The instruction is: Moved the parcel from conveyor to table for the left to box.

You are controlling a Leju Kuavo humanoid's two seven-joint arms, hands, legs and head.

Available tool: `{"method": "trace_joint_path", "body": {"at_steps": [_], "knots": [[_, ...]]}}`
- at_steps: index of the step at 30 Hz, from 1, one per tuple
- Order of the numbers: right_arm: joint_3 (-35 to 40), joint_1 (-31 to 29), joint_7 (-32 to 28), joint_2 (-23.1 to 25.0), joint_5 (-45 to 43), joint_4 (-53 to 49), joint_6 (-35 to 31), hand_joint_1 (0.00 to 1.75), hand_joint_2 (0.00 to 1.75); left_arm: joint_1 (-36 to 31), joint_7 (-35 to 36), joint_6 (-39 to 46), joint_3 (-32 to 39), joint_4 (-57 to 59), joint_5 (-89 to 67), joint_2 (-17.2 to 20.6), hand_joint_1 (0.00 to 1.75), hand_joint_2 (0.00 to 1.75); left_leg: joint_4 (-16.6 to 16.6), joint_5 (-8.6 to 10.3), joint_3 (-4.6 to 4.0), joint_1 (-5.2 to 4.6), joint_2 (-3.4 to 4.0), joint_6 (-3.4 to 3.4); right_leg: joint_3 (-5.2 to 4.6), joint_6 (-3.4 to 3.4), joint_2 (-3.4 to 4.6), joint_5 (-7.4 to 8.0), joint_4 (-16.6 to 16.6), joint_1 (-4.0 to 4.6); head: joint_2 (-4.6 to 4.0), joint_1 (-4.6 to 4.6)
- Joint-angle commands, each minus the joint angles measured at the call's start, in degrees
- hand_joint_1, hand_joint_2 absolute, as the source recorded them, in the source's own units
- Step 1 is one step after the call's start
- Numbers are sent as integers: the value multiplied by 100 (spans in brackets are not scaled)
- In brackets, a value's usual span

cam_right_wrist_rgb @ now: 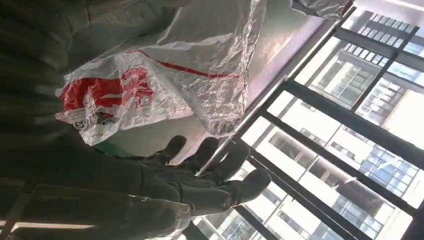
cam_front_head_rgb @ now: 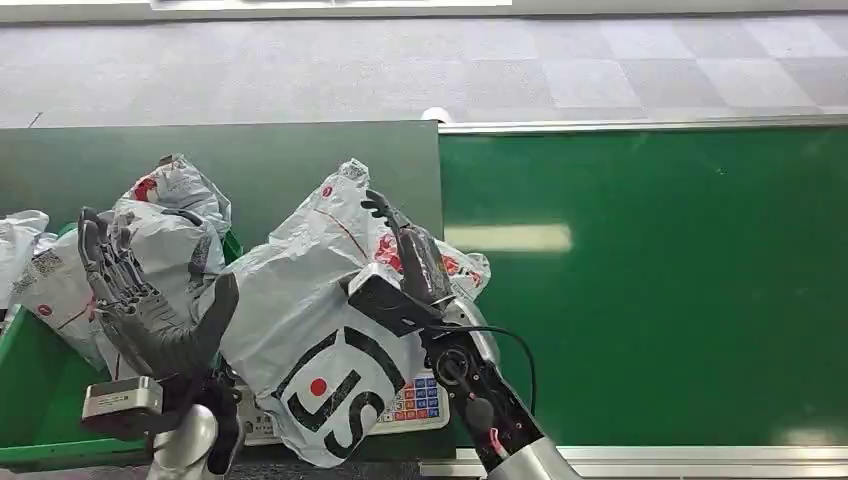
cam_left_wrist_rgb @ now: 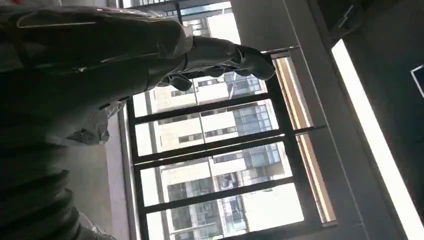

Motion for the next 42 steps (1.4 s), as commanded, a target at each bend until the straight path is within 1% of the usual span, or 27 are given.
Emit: {"method": "trace_joint_path", "body": {"at_steps": [1, 3, 4, 6, 7, 8, 9, 10, 11, 12, 13, 14, 16, 17, 19, 21, 23, 25, 27, 30, 32, 33, 34, 35, 36, 37, 42], "knots": [[-323, -48, -178, -205, -325, 106, -157, 0, 175, -102, 618, -469, -97, 662, -669, 139, 0, 175, -10, 7, 6, -1, -6, 3, 8, -1, -7, 5, -11, 0, 0, -2], [-381, 41, -214, -245, -381, -138, -200, 0, 175, -135, 629, -508, -166, 808, -765, 118, 0, 175, -8, 6, 6, -1, -16, 3, 10, 0, -15, 2, -9, -1, 0, 0], [-500, 197, -354, -249, -514, -484, -422, 0, 175, -166, 863, -744, -321, 960, -1015, 173, 0, 175, -16, 13, 7, 0, -21, 5, 13, 0, -21, 7, -20, 1, 0, 0], [-624, 426, -455, -287, -712, -1019, -574, 0, 175, -225, 990, -937, -479, 1205, -1227, 167, 0, 175, -12, 11, 4, -1, -25, 5, 12, 0, -25, 4, -16, 0, 0, 0], [-740, 664, -624, -339, -958, -1472, -722, 0, 175, -279, 1124, -1181, -627, 1430, -1349, 161, 0, 175, -16, 14, 4, 0, -31, 6, 14, 0, -32, 5, -21, 0, 0, -2], [-721, 727, -607, -394, -984, -1623, -704, 0, 175, -303, 1100, -1167, -657, 1531, -1381, 131, 0, 175, -11, 11, 3, -2, -32, 4, 9, 0, -33, 0, -14, -2, 0, 0], [-774, 830, -609, -414, -1084, -1812, -721, 0, 175, -322, 1047, -1140, -728, 1625, -1467, 123, 0, 175, -17, 15, 4, -3, -49, 5, 17, 0, -50, 0, -21, -2, 0, 0], [-891, 987, -696, -438, -1189, -2059, -877, 0, 175, -335, 1036, -1215, -930, 1741, -1656, 131, 0, 175, -5, 7, 0, -4, -28, 4, 2, 1, -31, -2, -9, -4, 0, 0], [-953, 1112, -772, -475, -1242, -2213, -1000, 0, 175, -306, 1036, -1297, -1051, 1790, -1673, 80, 0, 175, -9, 11, 1, -2, -39, 5, 9, 1, -42, -1, -16, -2, 0, 0], [-1083, 1267, -954, -458, -1432, -2428, -1157, 0, 175, -302, 1090, -1391, -1245, 1867, -1839, 106, 0, 175, -8, 7, 4, -3, -36, 5, 12, 2, -37, -2, -16, -3, 0, 0], [-1160, 1487, -1131, -492, -1575, -2670, -1306, 0, 175, -282, 1195, -1293, -1474, 1983, -2214, 58, 0, 175, -12, 9, 5, -2, -39, 6, 16, 2, -40, 0, -23, -1, 0, -2], [-1150, 1600, -1139, -533, -1579, -2789, -1318, 0, 175, -266, 1211, -1232, -1554, 2049, -2289, 3, 0, 175, -12, 8, 7, -3, -34, 4, 14, 1, -40, -2, -21, -3, 0, 0], [-1141, 1786, -1279, -538, -1643, -3018, -1411, 0, 175, -262, 1293, -1262, -1726, 2156, -2474, -12, 0, 175, -14, 10, 6, -4, -53, 5, 18, 1, -53, -3, -25, -4, 0, 0], [-1141, 1786, -1279, -538, -1643, -3018, -1411, 0, 175, -262, 1293, -1262, -1726, 2156, -2474, -12, 0, 175, -12, 7, 5, -3, -48, 5, 16, 1, -46, -3, -23, -3, 0, 0], [-1119, 1806, -1279, -533, -1641, -3045, -1413, 0, 175, -264, 1294, -1256, -1736, 2168, -2480, -12, 0, 175, -4, 0, 1, -4, -12, 1, 1, 1, -13, 0, -12, -4, 0, 0], [-1110, 1791, -1279, -519, -1641, -3049, -1412, 0, 175, -270, 1292, -1264, -1727, 2167, -2476, 3, 0, 175, -5, 0, 1, -4, -5, 0, 0, -1, -12, 0, -11, -4, 0, -2], [-1108, 1780, -1279, -518, -1641, -3043, -1411, 0, 175, -287, 1289, -1279, -1715, 2159, -2471, 26, 0, 175, -8, 5, 1, -3, -15, 0, 1, -2, -19, 3, -14, -3, 0, -2], [-1108, 1780, -1279, -518, -1641, -3043, -1411, 0, 175, -287, 1289, -1279, -1715, 2159, -2471, 26, 0, 175, -2, -1, 2, -2, -3, 0, -2, 0, -6, 1, -9, -2, 0, -2], [-1108, 1780, -1279, -518, -1641, -3043, -1411, 0, 175, -287, 1289, -1279, -1715, 2159, -2471, 26, 0, 175, -4, 1, 4, -2, -6, 1, 2, 0, -9, 2, -12, -2, 0, 0], [-1015, 1863, -1411, -523, -1687, -3177, -1502, 0, 175, -327, 1686, -1345, -1937, 2349, -3142, 71, 0, 175, -5, 0, 5, -2, -4, 1, 3, 1, -7, 2, -12, -2, 0, 0], [-906, 1943, -1477, -555, -1743, -3314, -1585, 0, 175, -338, 1733, -1270, -2024, 2520, -3334, -5, 0, 175, -9, 2, 8, -2, -10, 2, 8, 1, -13, 1, -17, -2, 0, 0], [-866, 1951, -1485, -567, -1827, -3334, -1589, 0, 175, -355, 1763, -1244, -2075, 2560, -3406, 26, 3, 175, -6, 0, 7, -3, -9, 2, 7, 1, -12, 0, -14, -3, 0, 0], [-835, 1956, -1489, -580, -1865, -3339, -1604, 0, 175, -371, 1817, -1201, -2108, 2600, -3504, 49, 141, 175, -11, 3, 9, -2, -12, 3, 11, 1, -14, 3, -21, -2, 0, 0], [-815, 1972, -1485, -589, -1905, -3333, -1616, 0, 175, -370, 1894, -1147, -2118, 2627, -3597, 72, 171, 175, -10, 1, 9, -2, -8, 2, 9, 0, -10, 2, -17, -2, 0, -2], [-821, 1984, -1486, -587, -1930, -3334, -1626, 0, 175, -363, 1902, -1144, -2123, 2632, -3612, 80, 169, 175, -6, -1, 7, -4, -3, 0, 5, 0, -6, 1, -12, -4, 0, 0], [-824, 2014, -1503, -598, -2005, -3332, -1643, 0, 175, -346, 1945, -1165, -2137, 2645, -3654, 102, 175, 175, -6, -1, 7, -4, -2, 0, 4, -1, -4, 1, -11, -4, 0, -2], [-779, 2147, -1532, -689, -2154, -3450, -1772, 0, 175, -314, 2182, -1197, -2189, 2817, -4032, 148, 175, 175, -8, 0, 9, -2, -3, -1, 6, -2, -4, 3, -15, -1, 0, -2]]}}
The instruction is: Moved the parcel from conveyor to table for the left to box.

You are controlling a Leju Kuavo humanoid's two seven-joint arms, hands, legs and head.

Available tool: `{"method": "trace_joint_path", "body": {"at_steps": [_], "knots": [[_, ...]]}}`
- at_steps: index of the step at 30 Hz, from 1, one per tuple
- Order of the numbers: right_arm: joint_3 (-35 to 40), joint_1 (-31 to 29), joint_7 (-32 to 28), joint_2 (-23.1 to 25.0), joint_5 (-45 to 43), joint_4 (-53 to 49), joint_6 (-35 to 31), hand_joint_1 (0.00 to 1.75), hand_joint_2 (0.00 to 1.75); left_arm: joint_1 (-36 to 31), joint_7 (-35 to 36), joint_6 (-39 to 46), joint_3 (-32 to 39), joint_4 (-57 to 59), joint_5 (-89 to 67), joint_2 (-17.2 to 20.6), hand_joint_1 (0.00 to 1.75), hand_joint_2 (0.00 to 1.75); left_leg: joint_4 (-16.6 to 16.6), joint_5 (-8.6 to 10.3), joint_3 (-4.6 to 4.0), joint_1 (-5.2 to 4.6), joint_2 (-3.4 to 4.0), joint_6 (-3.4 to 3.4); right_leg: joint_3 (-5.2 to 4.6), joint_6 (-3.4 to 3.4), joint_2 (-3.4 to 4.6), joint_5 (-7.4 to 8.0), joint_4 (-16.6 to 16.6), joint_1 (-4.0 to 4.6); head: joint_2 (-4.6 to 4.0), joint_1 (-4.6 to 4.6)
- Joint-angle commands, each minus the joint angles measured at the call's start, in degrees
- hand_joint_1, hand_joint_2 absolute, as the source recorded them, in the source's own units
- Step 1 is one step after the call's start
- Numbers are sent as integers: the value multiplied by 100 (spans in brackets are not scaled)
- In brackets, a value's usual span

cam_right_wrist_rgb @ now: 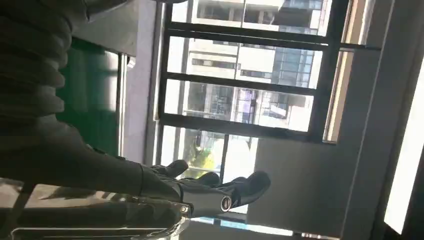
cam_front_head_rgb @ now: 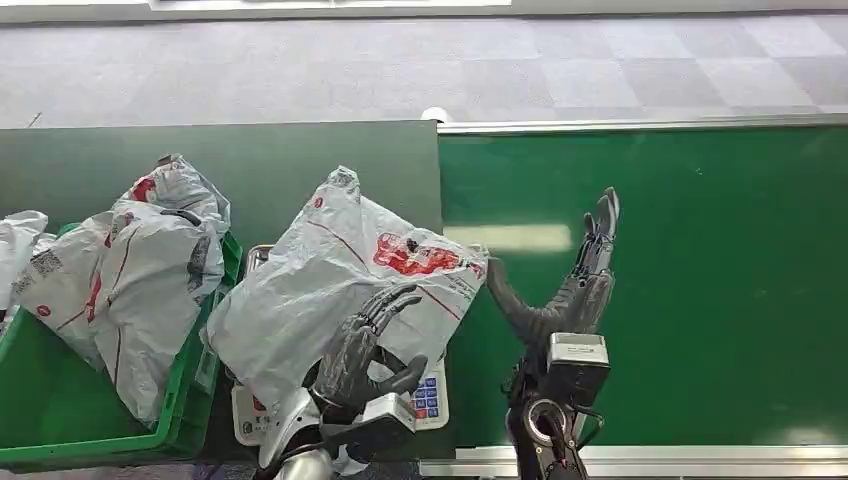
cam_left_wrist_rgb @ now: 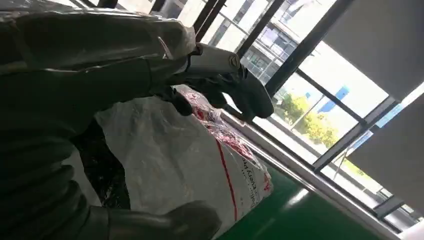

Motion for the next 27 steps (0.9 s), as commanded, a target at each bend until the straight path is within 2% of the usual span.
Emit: {"method": "trace_joint_path", "body": {"at_steps": [1, 9, 10, 11, 15, 21, 27], "knots": [[202, 145, -46, -366, -221, -131, -179, 0, 175, -154, 268, -25, -280, 764, -439, 197, 175, 175, -16, 8, 11, 1, -9, 2, 15, -2, -9, 6, -18, 2, 0, -2], [171, 55, -46, -379, -345, -7, -198, 0, 175, -199, 330, 3, -208, 867, -541, 174, 175, 175, -8, 5, 7, 1, -4, 2, 11, -1, -5, 4, -10, 1, 0, 0], [154, 53, -46, -372, -345, 16, -195, 0, 175, -172, 217, 146, -132, 795, -447, 143, 175, 175, -7, 4, 6, 1, -2, 2, 9, -1, -3, 3, -8, 2, 0, 0], [144, 55, -46, -371, -360, 23, -187, 0, 175, -91, -262, 109, 40, 626, 295, 46, 175, 175, -9, 6, 7, 1, -2, 2, 11, -1, -3, 5, -11, 2, 0, -2], [154, -31, -46, -375, -467, 150, -194, 0, 175, 111, -1315, 84, 367, -200, 2093, 145, 175, 175, -2, 2, 2, 2, 5, 1, 4, -2, 4, 4, -5, 3, 0, -2], [185, -39, -46, -410, -550, 158, -232, 0, 175, 385, -1795, 250, 759, -1174, 3097, 231, 175, 175, -2, 0, 2, 3, 8, 1, 3, -1, 10, 4, -3, 4, 0, -2], [198, -26, -46, -429, -611, 131, -213, 0, 175, 586, -1823, 408, 988, -1660, 3245, 328, 175, 175, -4, 0, 3, 2, 8, 2, 6, -2, 10, 4, -4, 3, 0, 0]]}}
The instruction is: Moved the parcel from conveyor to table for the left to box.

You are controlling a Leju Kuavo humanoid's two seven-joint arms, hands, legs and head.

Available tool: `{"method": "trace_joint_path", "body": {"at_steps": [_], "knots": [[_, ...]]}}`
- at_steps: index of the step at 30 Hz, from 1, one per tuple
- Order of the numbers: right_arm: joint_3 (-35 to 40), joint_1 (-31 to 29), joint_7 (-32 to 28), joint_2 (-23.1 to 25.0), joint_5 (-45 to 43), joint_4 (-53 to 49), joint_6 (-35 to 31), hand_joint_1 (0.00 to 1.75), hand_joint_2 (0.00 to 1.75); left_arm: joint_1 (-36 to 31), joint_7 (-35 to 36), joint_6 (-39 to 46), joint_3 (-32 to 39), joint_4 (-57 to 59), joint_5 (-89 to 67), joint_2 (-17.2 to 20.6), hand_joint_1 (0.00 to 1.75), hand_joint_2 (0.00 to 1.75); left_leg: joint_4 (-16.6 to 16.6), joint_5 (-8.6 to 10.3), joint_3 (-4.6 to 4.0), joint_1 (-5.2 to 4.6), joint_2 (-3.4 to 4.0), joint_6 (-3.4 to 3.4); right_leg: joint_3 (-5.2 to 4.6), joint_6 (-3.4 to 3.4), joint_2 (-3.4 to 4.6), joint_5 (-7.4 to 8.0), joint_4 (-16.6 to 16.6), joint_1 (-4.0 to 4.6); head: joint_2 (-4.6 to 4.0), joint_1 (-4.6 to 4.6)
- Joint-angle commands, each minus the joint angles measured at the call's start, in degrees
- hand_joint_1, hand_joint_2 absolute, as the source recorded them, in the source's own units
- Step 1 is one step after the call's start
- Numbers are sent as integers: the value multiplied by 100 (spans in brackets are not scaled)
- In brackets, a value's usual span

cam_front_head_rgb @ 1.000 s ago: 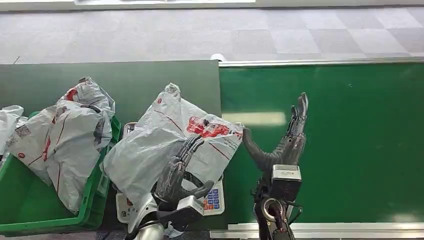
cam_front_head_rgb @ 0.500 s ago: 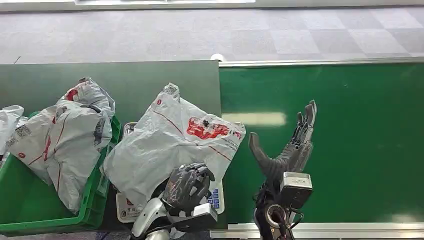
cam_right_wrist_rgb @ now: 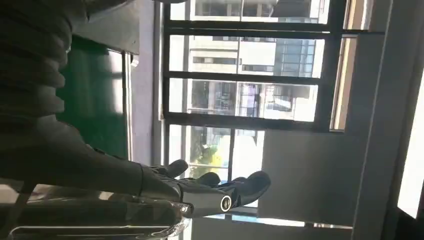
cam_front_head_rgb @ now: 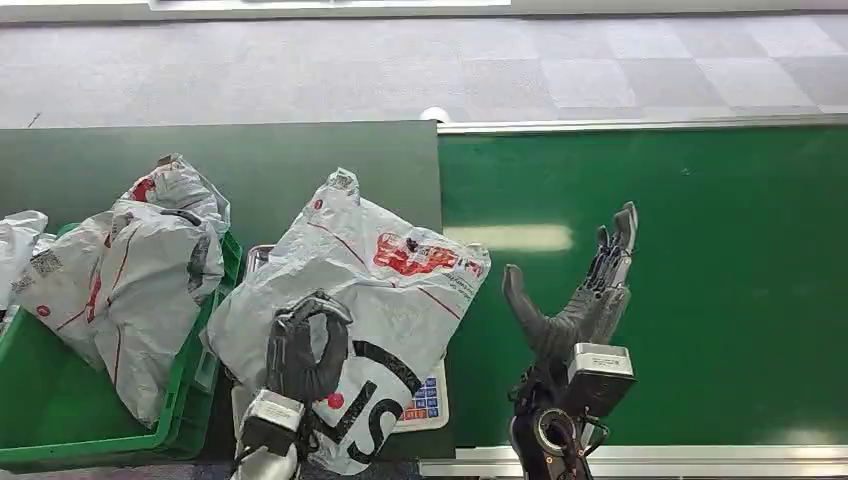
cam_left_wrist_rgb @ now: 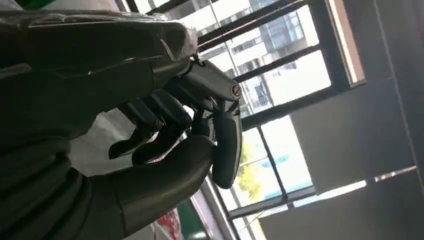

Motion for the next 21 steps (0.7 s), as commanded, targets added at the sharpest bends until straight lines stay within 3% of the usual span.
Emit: {"method": "trace_joint_path", "body": {"at_steps": [1, 2, 3, 4, 5, 9, 12, 18, 21], "knots": [[104, -169, -2, -213, -87, 259, -7, 0, 175, 323, -47, 130, 498, -837, 180, 229, 175, 175, -2, 0, 4, 2, 9, 1, 2, -1, 9, 3, -4, 2, 0, 0], [106, -170, -2, -216, -95, 254, -7, 0, 175, 325, -2, 95, 500, -807, 216, 226, 175, 175, -7, 2, 8, 2, 14, 2, 3, -2, 14, 7, -9, 3, 0, 2], [107, -163, -2, -220, -96, 247, -5, 0, 175, 309, 206, -56, 416, -712, 112, 294, 147, 175, -4, 1, 5, 2, 9, 1, 3, -2, 9, 5, -6, 2, 0, 0], [106, -157, -2, -223, -96, 241, -2, 0, 175, 289, 339, -143, 340, -636, -31, 341, 7, 175, -5, 1, 5, 1, 5, 1, 3, -1, 6, 4, -5, 1, 0, 0], [102, -139, -2, -234, -91, 232, 29, 0, 175, 247, 583, -285, 197, -464, -350, 395, 0, 175, -10, 4, 8, 1, 6, 2, 6, -2, 6, 7, -10, 2, 0, 0], [46, -110, -2, -226, -53, 224, 131, 0, 175, 86, 1088, -436, -160, 22, -1408, 394, 0, 175, -10, 6, 9, -1, -6, 3, 11, -1, -6, 4, -11, -1, 0, 0], [-10, -89, -2, -193, 3, 229, 190, 0, 175, -30, 1534, -105, -313, 307, -2440, 383, 0, 175, -10, 4, 10, -1, -5, 3, 10, 0, -6, 3, -11, -1, 0, 2], [-169, -13, -2, -105, 143, 192, 326, 0, 175, -316, 2224, 366, -255, 988, -3729, 222, 0, 175, -10, 7, 11, 0, -13, 2, 11, -1, -13, 3, -12, 0, 0, 0], [-228, -25, -2, -62, 198, 234, 416, 0, 175, -426, 2562, 212, -279, 1303, -4331, 256, 0, 175, -15, 10, 12, -2, -13, 2, 12, -2, -14, 5, -15, -1, 0, -2]]}}
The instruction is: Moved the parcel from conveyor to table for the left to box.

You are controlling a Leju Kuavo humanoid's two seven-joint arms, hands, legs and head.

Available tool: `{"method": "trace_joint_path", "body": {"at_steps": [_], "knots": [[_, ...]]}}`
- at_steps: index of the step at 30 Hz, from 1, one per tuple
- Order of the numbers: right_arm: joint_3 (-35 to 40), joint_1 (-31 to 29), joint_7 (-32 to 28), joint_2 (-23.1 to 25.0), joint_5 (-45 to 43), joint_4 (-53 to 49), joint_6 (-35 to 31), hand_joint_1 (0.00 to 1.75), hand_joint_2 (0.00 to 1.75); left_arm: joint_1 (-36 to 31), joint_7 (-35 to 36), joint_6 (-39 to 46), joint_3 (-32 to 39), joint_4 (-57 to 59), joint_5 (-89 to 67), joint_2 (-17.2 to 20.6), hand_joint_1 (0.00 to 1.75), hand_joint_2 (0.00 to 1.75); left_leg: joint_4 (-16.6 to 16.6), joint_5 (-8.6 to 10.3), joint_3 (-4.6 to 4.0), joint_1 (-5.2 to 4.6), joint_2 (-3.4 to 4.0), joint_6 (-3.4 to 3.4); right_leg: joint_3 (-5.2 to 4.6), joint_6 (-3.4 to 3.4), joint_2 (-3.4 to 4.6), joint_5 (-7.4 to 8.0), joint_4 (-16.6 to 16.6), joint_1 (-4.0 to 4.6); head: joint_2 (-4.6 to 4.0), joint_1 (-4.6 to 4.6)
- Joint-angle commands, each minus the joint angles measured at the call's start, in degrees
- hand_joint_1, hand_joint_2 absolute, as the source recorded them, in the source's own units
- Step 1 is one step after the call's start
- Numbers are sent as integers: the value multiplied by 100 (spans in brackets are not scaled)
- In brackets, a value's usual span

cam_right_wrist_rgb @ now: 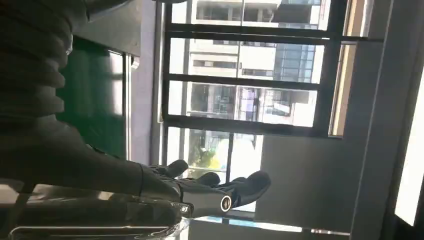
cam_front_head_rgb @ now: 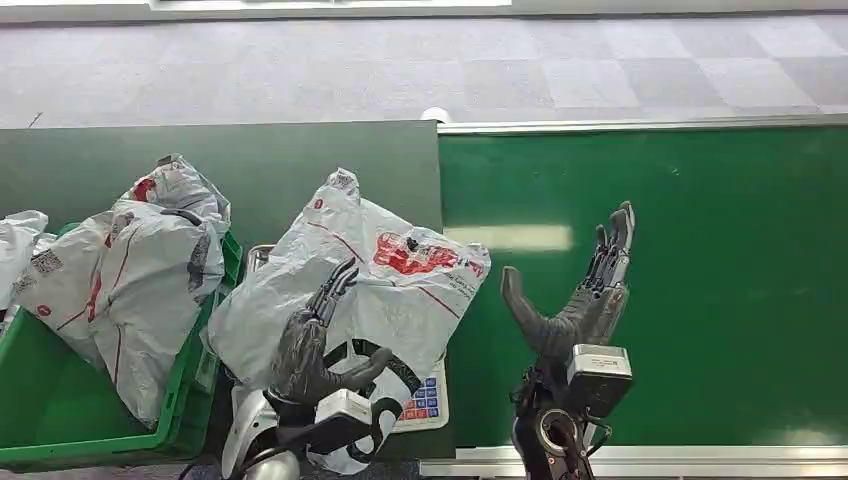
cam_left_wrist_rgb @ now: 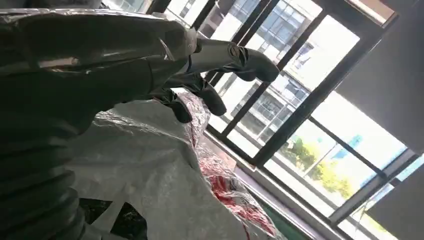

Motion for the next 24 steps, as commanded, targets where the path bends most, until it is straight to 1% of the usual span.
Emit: {"method": "trace_joint_path", "body": {"at_steps": [1, 2, 3, 4, 6, 9, 10, 11, 12, 14, 15, 16, 17, 18, 19, 21, 23, 24], "knots": [[-219, -43, -2, -18, 129, 253, 226, 0, 175, -489, 658, 30, -145, 1434, -1146, 37, 0, 175, -10, 6, 10, -2, -12, 2, 13, -1, -12, 2, -9, -2, 0, 0], [-241, -55, -2, -3, 132, 269, 282, 0, 175, -511, 682, -62, -147, 1543, -1292, 33, 0, 175, -15, 11, 10, 0, -17, 3, 15, -2, -16, 6, -16, 1, 0, 0], [-265, -65, -2, 9, 18, 273, 447, 0, 175, -543, 890, -338, -176, 1667, -1533, 47, 0, 175, -10, 6, 10, -2, -9, 2, 12, -1, -8, 3, -10, -1, 0, -2], [-288, -81, -2, 16, 23, 291, 470, 0, 175, -573, 992, -457, -201, 1806, -1709, 30, 0, 175, -16, 10, 11, -1, -10, 3, 14, -1, -9, 7, -16, 0, 0, -2], [-317, -80, -2, 28, 40, 288, 491, 0, 175, -615, 1060, -541, -205, 1991, -1843, -2, 0, 175, -10, 6, 10, -2, -9, 3, 13, 0, -9, 2, -9, -2, 0, -2], [-387, -55, -2, 63, 22, 262, 561, 0, 175, -627, 1167, -947, -146, 2213, -1920, -47, 0, 175, -8, 4, 10, -2, -6, 2, 13, 0, -5, 1, -8, -1, 0, -2], [-389, -55, -2, 60, 20, 260, 564, 0, 175, -611, 1163, -943, -142, 2219, -1915, -44, 0, 175, -14, 7, 13, -2, -8, 3, 16, -1, -8, 5, -13, -1, 0, -2], [-411, -42, 0, 68, -57, 241, 631, 0, 175, -607, 1161, -949, -115, 2236, -1914, -51, 9, 175, -13, 7, 13, -1, -5, 3, 15, -2, -5, 5, -13, 0, 0, -2], [-462, -28, 13, 77, -166, 232, 704, 0, 175, -604, 1147, -978, -83, 2235, -1894, -61, 129, 175, -13, 7, 12, -1, -7, 2, 15, -1, -6, 5, -12, -1, 0, 0], [-504, -10, 11, 75, -183, 218, 711, 0, 175, -597, 1076, -1019, -54, 2183, -1830, -66, 161, 175, -15, 9, 13, -1, -7, 2, 16, -2, -6, 6, -15, -1, 0, 0], [-533, 1, 9, 86, -189, 204, 722, 0, 175, -582, 978, -1027, -10, 2111, -1740, -83, 169, 175, -14, 8, 13, 0, -10, 2, 17, -2, -8, 6, -14, 0, 0, -2], [-542, 7, 8, 91, -194, 196, 740, 0, 175, -568, 922, -1024, 23, 2059, -1675, -96, 169, 175, -8, 6, 11, -2, -9, 2, 14, -1, -7, 3, -7, -1, 0, 0], [-543, 8, 8, 90, -194, 197, 740, 0, 175, -581, 923, -1024, 25, 2050, -1675, -98, 175, 175, -11, 9, 11, 0, -10, 2, 16, -2, -8, 7, -12, 1, 0, -2], [-555, 6, 7, 97, -197, 199, 753, 0, 175, -546, 796, -1023, 68, 1940, -1530, -115, 175, 175, -10, 8, 14, 0, -8, 2, 18, -1, -7, 6, -10, 0, 0, 0], [-556, 6, 7, 98, -197, 199, 754, 0, 175, -541, 783, -1025, 71, 1918, -1517, -115, 171, 175, -5, 7, 14, 1, -4, 2, 17, -1, -2, 6, -8, 2, 0, -2], [-550, 5, 7, 97, -197, 207, 753, 0, 175, -505, 656, -1000, 103, 1804, -1355, -130, 175, 175, -8, 8, 20, -1, -7, 3, 25, -1, -5, 7, -9, 0, 0, -2], [-548, 5, 7, 96, -197, 213, 751, 0, 175, -499, 623, -1006, 100, 1781, -1316, -123, 175, 175, -3, 6, 23, 0, -4, 4, 29, -1, -5, 4, -4, 0, 0, 0], [-539, 2, 9, 90, -197, 233, 752, 0, 175, -482, 550, -1055, 105, 1729, -1207, -121, 171, 175, -7, 11, 21, 0, -4, 5, 29, -1, -6, 9, -8, 1, 0, 0]]}}
